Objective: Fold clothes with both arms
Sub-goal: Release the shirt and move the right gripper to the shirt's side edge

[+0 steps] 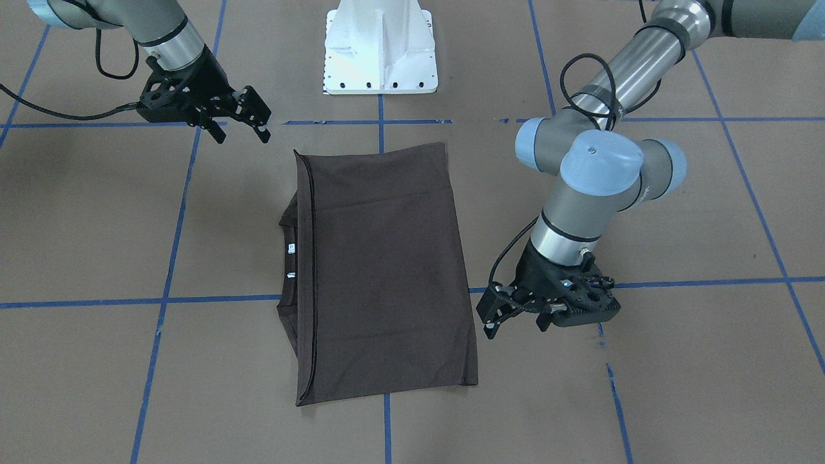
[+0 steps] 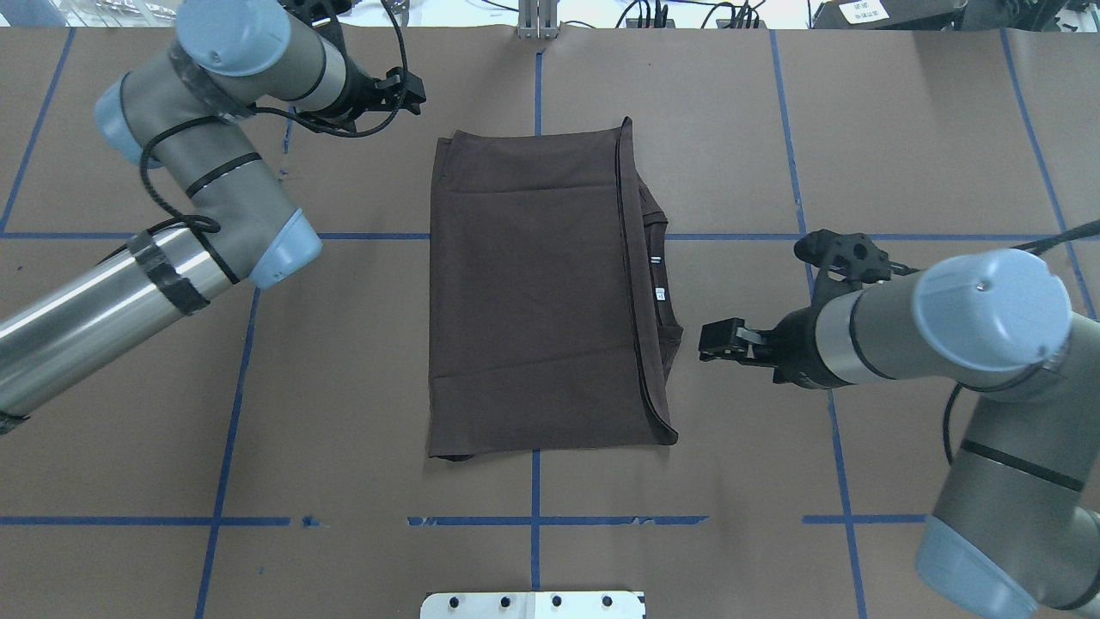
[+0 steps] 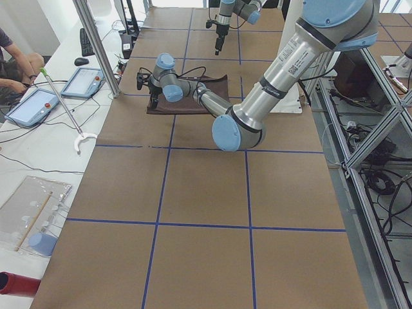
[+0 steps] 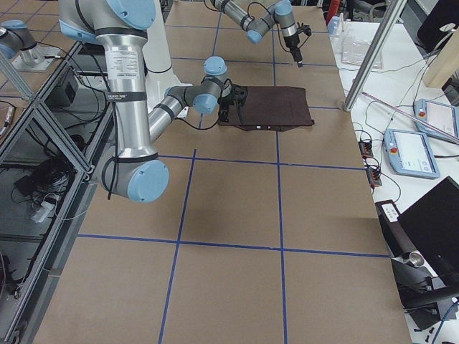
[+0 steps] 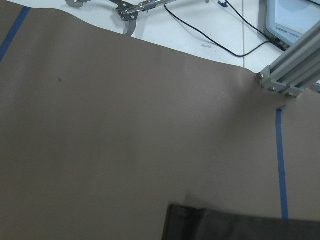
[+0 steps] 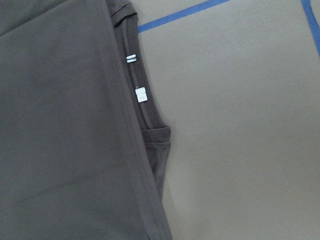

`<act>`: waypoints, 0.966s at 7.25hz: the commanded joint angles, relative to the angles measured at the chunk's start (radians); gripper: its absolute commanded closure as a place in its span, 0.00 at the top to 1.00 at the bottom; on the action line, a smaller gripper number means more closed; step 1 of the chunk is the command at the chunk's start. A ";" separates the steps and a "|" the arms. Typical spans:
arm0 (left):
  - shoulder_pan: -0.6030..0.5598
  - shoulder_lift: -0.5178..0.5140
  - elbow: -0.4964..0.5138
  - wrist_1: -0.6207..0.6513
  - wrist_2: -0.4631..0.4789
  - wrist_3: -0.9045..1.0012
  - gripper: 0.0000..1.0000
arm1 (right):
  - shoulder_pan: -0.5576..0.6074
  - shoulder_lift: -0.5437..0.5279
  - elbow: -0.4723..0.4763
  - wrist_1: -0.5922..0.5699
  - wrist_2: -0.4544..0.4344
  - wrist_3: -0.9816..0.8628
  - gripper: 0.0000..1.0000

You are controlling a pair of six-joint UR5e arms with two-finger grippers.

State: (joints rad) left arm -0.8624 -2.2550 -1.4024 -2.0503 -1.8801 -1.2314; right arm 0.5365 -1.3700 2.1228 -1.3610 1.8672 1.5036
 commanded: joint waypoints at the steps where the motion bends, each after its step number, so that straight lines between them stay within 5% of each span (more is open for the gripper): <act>1: -0.004 0.136 -0.337 0.271 -0.019 0.102 1.00 | -0.016 0.213 -0.084 -0.214 -0.008 -0.003 1.00; 3: 0.020 0.198 -0.595 0.480 -0.037 0.092 1.00 | -0.044 0.250 -0.195 -0.214 -0.013 -0.139 1.00; 7: 0.077 0.198 -0.607 0.499 -0.059 0.029 1.00 | -0.095 0.282 -0.334 -0.225 0.003 -0.192 1.00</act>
State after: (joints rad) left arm -0.7933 -2.0576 -2.0076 -1.5531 -1.9369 -1.1867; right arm 0.4569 -1.0853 1.8066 -1.5789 1.8661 1.3203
